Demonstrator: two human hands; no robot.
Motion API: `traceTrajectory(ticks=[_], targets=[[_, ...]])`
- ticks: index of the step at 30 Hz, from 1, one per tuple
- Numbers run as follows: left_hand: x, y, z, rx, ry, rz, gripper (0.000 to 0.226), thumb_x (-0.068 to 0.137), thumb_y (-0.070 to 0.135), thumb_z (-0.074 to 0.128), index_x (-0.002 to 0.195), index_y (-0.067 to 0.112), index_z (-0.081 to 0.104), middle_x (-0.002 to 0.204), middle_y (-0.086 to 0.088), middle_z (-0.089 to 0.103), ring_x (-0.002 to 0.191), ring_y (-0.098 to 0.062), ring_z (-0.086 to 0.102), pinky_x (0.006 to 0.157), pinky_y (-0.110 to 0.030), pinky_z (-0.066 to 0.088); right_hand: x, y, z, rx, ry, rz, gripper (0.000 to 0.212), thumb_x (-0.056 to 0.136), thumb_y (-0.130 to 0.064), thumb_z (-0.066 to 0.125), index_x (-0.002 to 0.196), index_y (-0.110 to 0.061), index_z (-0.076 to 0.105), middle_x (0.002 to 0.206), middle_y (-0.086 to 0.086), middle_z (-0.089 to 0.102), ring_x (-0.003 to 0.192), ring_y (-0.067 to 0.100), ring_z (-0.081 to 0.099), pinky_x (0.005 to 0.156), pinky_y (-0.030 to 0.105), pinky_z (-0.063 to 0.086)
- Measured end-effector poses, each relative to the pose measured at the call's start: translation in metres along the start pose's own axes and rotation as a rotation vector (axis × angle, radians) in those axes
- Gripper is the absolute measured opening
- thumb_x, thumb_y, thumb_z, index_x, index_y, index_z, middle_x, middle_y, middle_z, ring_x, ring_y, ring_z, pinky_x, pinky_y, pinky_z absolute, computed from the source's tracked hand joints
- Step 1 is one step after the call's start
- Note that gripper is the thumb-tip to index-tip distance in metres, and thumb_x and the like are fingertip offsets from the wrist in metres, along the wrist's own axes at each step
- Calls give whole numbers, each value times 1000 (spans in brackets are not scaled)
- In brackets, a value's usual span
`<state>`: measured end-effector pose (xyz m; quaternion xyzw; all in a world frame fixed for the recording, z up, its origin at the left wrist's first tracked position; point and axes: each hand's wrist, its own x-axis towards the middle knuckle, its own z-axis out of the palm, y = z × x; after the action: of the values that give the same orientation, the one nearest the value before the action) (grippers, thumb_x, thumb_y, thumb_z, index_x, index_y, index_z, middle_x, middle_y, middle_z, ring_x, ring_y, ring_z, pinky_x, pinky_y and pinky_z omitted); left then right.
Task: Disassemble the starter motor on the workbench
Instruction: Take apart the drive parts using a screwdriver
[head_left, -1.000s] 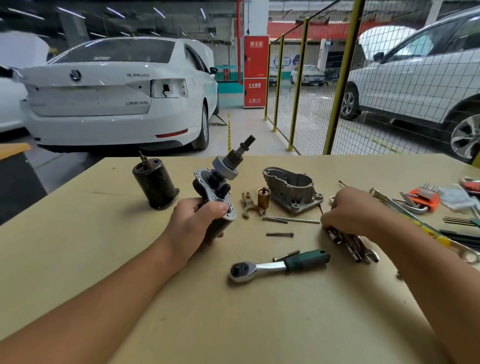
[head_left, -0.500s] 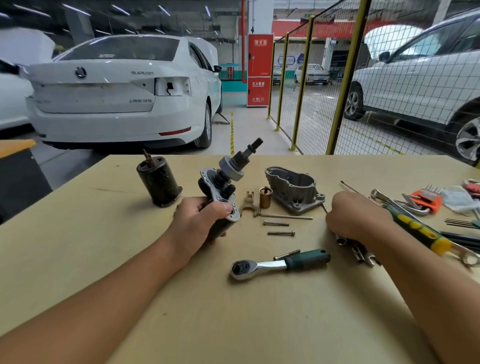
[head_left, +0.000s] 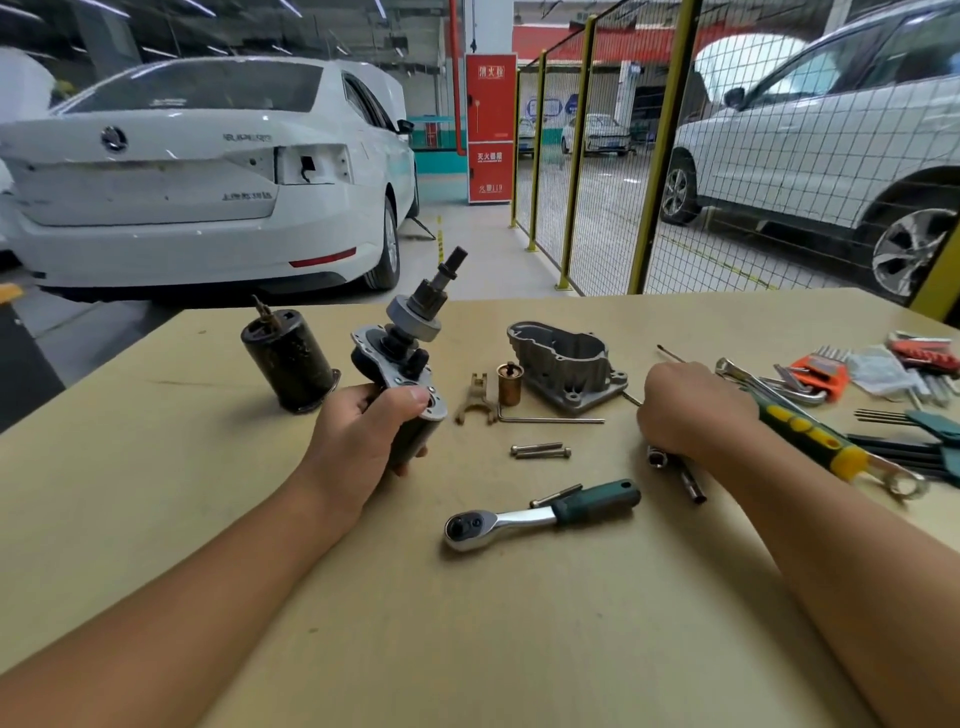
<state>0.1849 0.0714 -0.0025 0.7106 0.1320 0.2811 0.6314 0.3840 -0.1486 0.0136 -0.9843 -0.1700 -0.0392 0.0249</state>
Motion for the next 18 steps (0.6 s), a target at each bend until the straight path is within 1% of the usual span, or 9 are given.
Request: traceTrajectory(ticks=[2, 4, 5, 6, 8, 10, 14, 16, 18], targets=[[-1, 0, 0, -18, 14, -2, 43, 62, 54, 66, 70, 12, 67, 62, -9, 60, 58, -18, 62, 43, -24, 42, -2, 1, 1, 59, 89, -34, 12, 94, -25, 56, 85, -17, 53, 89, 4, 51, 79, 24, 56, 71, 41, 55], [-1, 1, 0, -27, 17, -4, 41, 63, 54, 66, 69, 13, 68, 61, -10, 60, 58, -18, 61, 43, -24, 42, -4, -2, 1, 240, 160, -174, 13, 93, -34, 64, 98, -22, 62, 91, -2, 55, 85, 21, 56, 74, 41, 55], [-1, 1, 0, -28, 14, -5, 39, 63, 53, 67, 67, 15, 68, 61, -10, 60, 57, -18, 60, 43, -25, 42, -7, -6, 1, 328, 163, -274, 16, 91, -38, 68, 100, -25, 66, 92, -5, 58, 86, 18, 56, 74, 40, 54], [-1, 2, 0, -30, 10, -3, 35, 63, 53, 66, 65, 18, 69, 61, -10, 60, 57, -18, 60, 43, -25, 42, -10, -10, 1, 364, 156, -369, 17, 89, -40, 72, 101, -27, 70, 94, -7, 60, 87, 16, 57, 75, 39, 53], [-1, 2, 1, -19, -2, 6, 33, 65, 52, 67, 62, 20, 71, 60, -9, 60, 56, -18, 60, 43, -25, 42, -14, -19, 0, 340, 158, -470, 20, 87, -42, 75, 104, -30, 73, 99, -8, 60, 89, 16, 57, 77, 38, 54], [-2, 2, 0, -11, -8, 14, 32, 66, 51, 67, 62, 19, 70, 60, -9, 60, 56, -18, 60, 43, -25, 42, -14, -22, 1, 293, 185, -486, 22, 87, -43, 75, 107, -33, 74, 103, -9, 59, 91, 17, 57, 76, 36, 54], [-3, 2, -1, -6, -27, 23, 32, 66, 52, 66, 63, 20, 71, 61, -8, 60, 58, -18, 61, 45, -25, 42, -14, -22, 3, 227, 167, -508, 23, 89, -47, 71, 110, -38, 73, 114, -11, 61, 95, 15, 58, 72, 32, 52], [-3, 2, -1, -25, -33, 26, 31, 65, 51, 66, 63, 20, 70, 61, -8, 60, 58, -18, 61, 44, -25, 42, -14, -23, 6, 168, 195, -504, 25, 89, -50, 68, 110, -37, 73, 112, -13, 60, 92, 14, 57, 65, 29, 48], [-3, 2, -2, -46, -37, 25, 32, 65, 51, 66, 64, 19, 68, 62, -10, 59, 59, -18, 61, 44, -25, 42, -14, -26, 9, 146, 185, -453, 28, 90, -53, 65, 112, -36, 72, 108, -11, 60, 90, 14, 56, 65, 30, 49]])
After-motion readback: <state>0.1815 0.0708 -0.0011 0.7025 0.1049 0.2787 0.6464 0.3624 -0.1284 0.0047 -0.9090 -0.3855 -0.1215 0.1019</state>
